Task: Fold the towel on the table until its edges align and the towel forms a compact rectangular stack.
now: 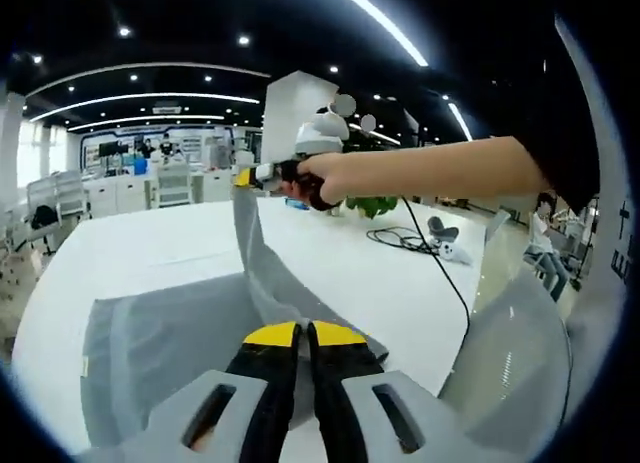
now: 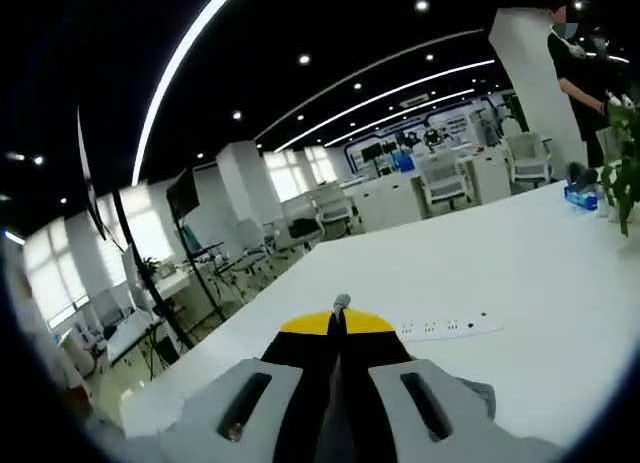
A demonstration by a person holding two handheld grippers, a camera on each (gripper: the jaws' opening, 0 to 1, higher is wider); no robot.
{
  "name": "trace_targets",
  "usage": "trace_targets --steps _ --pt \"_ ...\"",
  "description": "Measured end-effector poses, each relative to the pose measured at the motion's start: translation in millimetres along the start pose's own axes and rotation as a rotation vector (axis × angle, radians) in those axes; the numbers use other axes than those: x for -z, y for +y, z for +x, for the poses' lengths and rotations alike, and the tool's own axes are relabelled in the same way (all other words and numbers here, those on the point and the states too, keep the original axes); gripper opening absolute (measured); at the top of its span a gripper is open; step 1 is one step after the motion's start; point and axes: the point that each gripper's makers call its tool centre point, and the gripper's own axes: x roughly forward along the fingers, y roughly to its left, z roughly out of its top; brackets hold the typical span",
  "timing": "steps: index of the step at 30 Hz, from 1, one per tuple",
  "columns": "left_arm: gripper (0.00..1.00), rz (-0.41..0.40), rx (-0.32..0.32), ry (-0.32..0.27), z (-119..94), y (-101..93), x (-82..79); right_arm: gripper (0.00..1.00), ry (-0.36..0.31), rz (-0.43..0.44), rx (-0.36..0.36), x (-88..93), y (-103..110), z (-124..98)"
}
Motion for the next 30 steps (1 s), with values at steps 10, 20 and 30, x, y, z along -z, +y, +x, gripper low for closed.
trace_targets --steps 10,20,30 --pt "0.04 -0.047 -0.086 -0.034 -30 35.7 -0.6 0.00 -0.018 -0.049 -0.098 -1.2 51 17" --pt "0.03 -0.088 -0.165 -0.075 -52 60.3 -3.1 0.00 -0.001 -0.057 -0.152 2.8 84 43" --pt "0.04 -0.110 -0.260 -0.086 -76 78.6 4.5 0.00 0.009 -0.059 -0.196 11.0 119 54"
